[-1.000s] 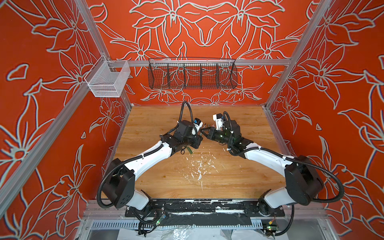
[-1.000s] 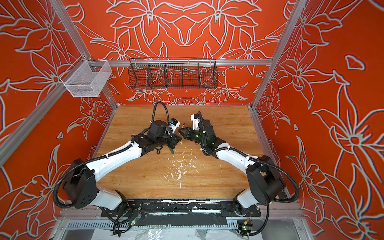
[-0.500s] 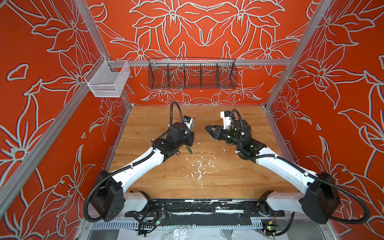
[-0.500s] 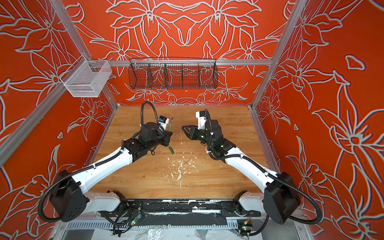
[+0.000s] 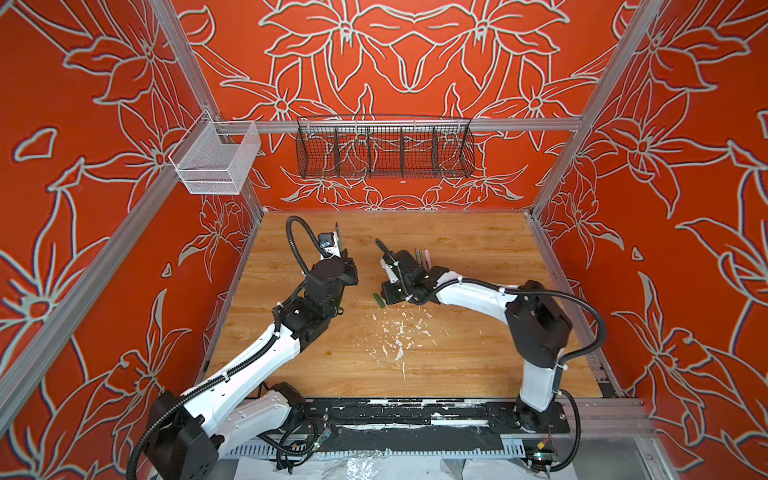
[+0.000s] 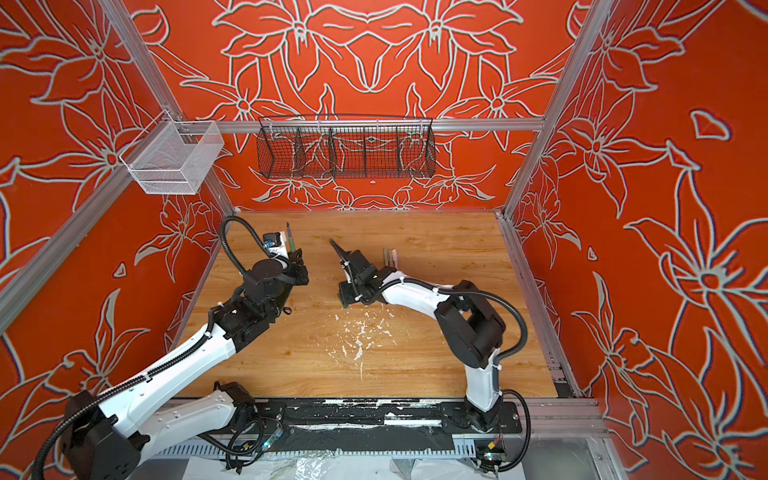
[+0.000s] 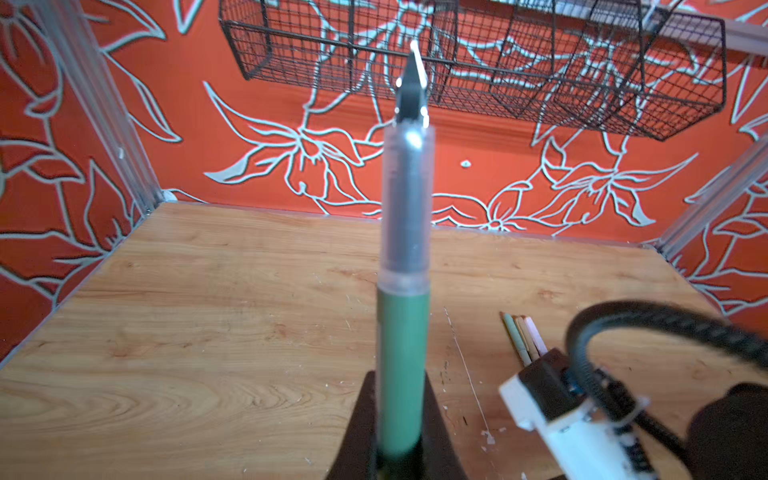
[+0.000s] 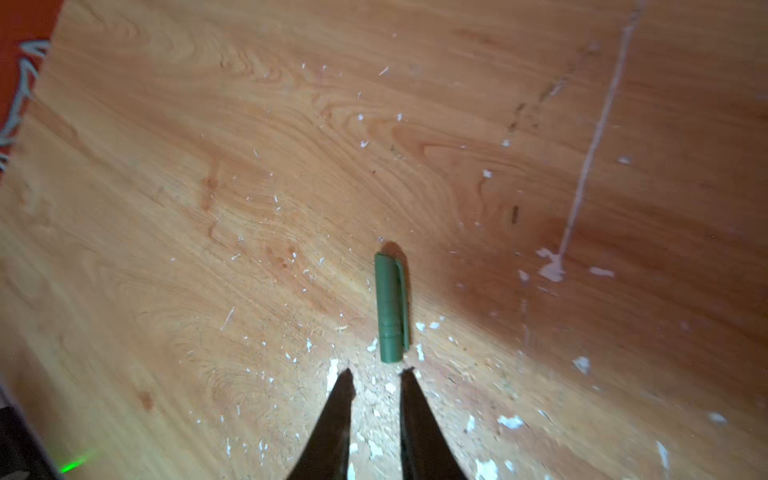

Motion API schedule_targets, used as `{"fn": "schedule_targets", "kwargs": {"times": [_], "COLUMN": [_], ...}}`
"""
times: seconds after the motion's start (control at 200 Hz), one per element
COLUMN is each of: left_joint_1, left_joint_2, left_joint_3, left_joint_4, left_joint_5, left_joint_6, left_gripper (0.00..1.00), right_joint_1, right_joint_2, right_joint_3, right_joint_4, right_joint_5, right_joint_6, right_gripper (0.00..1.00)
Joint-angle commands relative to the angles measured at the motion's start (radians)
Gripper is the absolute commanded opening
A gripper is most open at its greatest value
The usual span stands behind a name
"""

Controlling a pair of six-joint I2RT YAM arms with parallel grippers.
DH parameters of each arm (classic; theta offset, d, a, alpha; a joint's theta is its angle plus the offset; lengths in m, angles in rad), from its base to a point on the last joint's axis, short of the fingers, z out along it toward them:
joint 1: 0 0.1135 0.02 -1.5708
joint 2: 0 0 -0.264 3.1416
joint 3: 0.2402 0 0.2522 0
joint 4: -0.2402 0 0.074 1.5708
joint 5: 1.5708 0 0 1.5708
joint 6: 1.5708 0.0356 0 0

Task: Insert the pens into the pen caps
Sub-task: 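Draw the right gripper back and lower it over the green cap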

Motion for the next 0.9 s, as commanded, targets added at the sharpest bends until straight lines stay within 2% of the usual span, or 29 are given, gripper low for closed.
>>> {"fn": "schedule_targets", "kwargs": {"times": [0.0, 0.2, 0.39, 0.701, 0.896], "left_joint_1": [0.005, 0.008, 0.011, 0.013, 0.016], "left_joint_2": [-0.018, -0.018, -0.018, -0.012, -0.009], "left_joint_3": [-0.001, 0.004, 0.005, 0.005, 0.005], "left_joint_4": [0.073, 0.069, 0.065, 0.067, 0.067], "left_joint_5": [-0.059, -0.046, -0.034, -0.029, -0.025], "left_joint_6": [-0.014, -0.015, -0.025, -0.021, -0.021], "left_gripper": [0.00, 0.00, 0.00, 0.00, 0.00], "right_joint_1": [0.033, 0.061, 0.078, 0.077, 0.077], "right_joint_2": [0.069, 0.179, 0.209, 0.251, 0.259], "right_joint_3": [0.098, 0.209, 0.239, 0.269, 0.274], "right_joint_4": [-0.127, -0.212, -0.231, -0.230, -0.230], "right_joint_5": [0.101, 0.178, 0.253, 0.230, 0.230], "right_joint_6": [-0.086, -0.126, -0.147, -0.164, -0.164], "right_gripper": [0.27, 0.28, 0.27, 0.20, 0.19]}}
